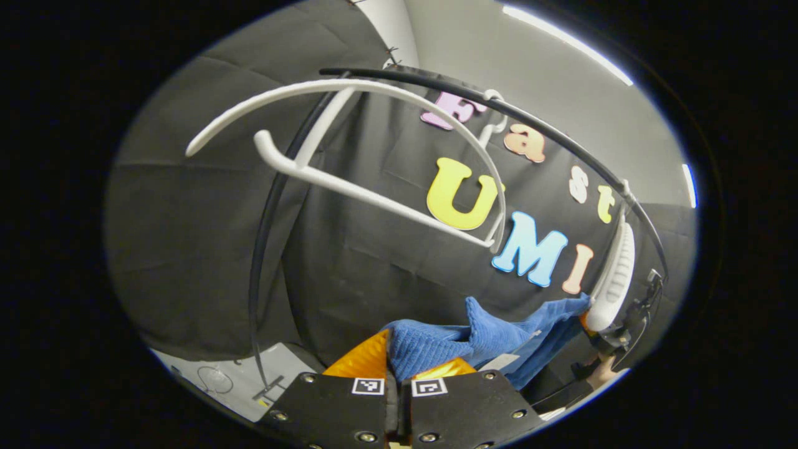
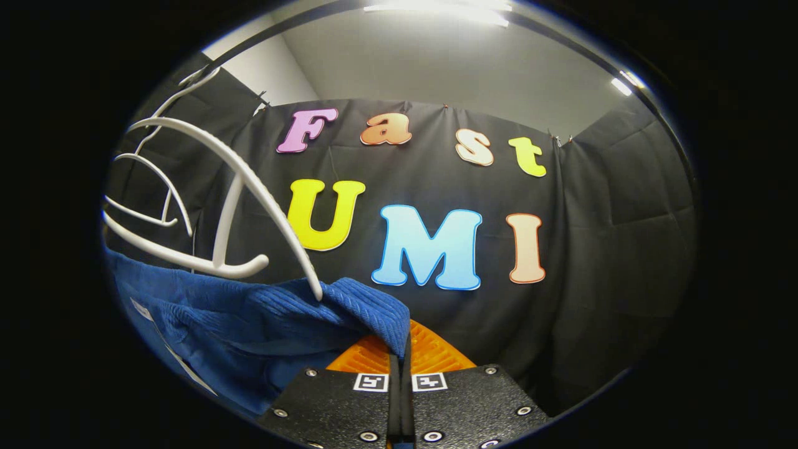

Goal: Grasp the clothes on the hanger with both hands and then place them into the laundry hamper below.

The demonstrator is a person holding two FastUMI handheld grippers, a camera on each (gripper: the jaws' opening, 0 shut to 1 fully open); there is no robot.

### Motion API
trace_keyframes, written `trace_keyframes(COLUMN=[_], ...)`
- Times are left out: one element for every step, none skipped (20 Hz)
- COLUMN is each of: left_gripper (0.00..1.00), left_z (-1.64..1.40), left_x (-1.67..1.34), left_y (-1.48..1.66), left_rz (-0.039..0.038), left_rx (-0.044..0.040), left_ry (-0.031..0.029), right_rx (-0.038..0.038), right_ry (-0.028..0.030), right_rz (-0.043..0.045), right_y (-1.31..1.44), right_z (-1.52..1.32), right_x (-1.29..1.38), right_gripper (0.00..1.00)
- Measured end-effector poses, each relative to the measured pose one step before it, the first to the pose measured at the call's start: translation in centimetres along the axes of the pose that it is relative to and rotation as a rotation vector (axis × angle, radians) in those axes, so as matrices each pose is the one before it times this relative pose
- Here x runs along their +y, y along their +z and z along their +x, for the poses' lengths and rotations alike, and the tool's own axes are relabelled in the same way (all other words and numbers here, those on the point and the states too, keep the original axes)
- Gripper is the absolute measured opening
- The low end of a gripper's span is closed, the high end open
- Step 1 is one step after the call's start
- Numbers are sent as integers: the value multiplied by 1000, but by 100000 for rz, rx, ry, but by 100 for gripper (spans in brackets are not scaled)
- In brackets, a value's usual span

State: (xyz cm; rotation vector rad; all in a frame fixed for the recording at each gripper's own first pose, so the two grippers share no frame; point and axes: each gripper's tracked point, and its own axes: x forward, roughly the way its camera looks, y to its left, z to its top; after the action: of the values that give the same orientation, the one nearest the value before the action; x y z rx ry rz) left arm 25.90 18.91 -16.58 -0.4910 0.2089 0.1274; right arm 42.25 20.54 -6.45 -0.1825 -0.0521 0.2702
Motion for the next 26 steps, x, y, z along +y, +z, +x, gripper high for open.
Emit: trace_keyframes(left_gripper=[1, 1, 0, 1, 0, 0, 0, 0, 0, 0, 0, 0, 0, 0, 1, 0, 1, 1, 1, 0, 1, 1, 1, 1, 1, 2], left_z=[123, -118, -225, -597, -840, -1397, -1225, -1560, -1474, -993, -993, -925, 99, -757, -1484, -1267, -1090, -971, -991, -1215, -639, -469, -657, -620, -429, -284], left_x=[131, 245, 196, 137, 320, 290, 249, 176, 101, -195, -272, -202, -674, -466, -347, 53, -69, -226, 64, -193, -82, -385, -323, -562, -199, 42], left_y=[-446, -549, -634, -663, -606, -546, -424, -706, -674, -589, -335, -306, 542, 85, 76, -32, -22, -372, -212, -242, -146, 37, -189, -470, -400, -634], left_rz=[-1655, -398, 160, 297, 85, -467, -309, 326, 638, 508, 375, 541, 346, -512, -1312, -1153, -237, 830, 1621, 1855, 1377, 629, -63, 83, 1172, 1756], left_rx=[94, 214, 464, 814, 618, -104, -214, 3, 220, 180, 60, -243, -98, -13, -509, -894, -887, -682, -375, -105, -85, -251, -293, 133, 873, 1544], left_ry=[771, 1069, 1170, 1125, 1424, 1182, 1171, 1469, 1450, 1309, 1125, 879, 786, 713, 628, 238, 442, 961, 1536, 1667, 1804, 1551, 1065, 674, 444, 365], right_rx=[617, 1037, 674, 616, 660, 981, 1198, 1324, 1133, 901, 669, 949, 1658, 1861, 1633, 941, 352, -159, -181, -26, 457, 648, 1138, 1209, 1547, 1821], right_ry=[589, 729, 788, 752, 1149, 1274, 1110, 1088, 961, 600, 911, 1241, 1586, 1846, 1745, 1836, 1321, 1371, 1142, 1659, 2054, 1644, 1358, 905, 936, 402], right_rz=[359, 738, 771, -152, -1282, -1527, -923, 285, 1095, 1229, 1008, 89, -223, 10, 1164, 1472, 1557, 865, 627, 693, -162, -303, -266, 412, 1026, 1041], right_y=[-136, -76, -14, 111, -58, -137, -135, -377, -390, -519, -507, -534, -548, -579, -362, -218, 1, 21, 21, -147, -283, -430, -496, -618, -677, -775], right_z=[-63, 2, -122, 69, 91, -110, -77, -272, -95, -425, -1019, -1961, -967, -690, -768, -804, -945, -950, -954, -916, -754, -833, -859, -958, -892, -813], right_x=[46, 110, 162, 58, -5, 43, -12, 189, 28, -256, -272, 80, 24, 146, 35, 48, -8, -60, -91, 148, 116, 106, 81, -50, 92, 92], right_gripper=[0, 0, 0, 0, 0, 0, 0, 0, 0, 0, 0, 0, 0, 0, 0, 0, 0, 0, 0, 0, 0, 0, 0, 0, 0, 0])
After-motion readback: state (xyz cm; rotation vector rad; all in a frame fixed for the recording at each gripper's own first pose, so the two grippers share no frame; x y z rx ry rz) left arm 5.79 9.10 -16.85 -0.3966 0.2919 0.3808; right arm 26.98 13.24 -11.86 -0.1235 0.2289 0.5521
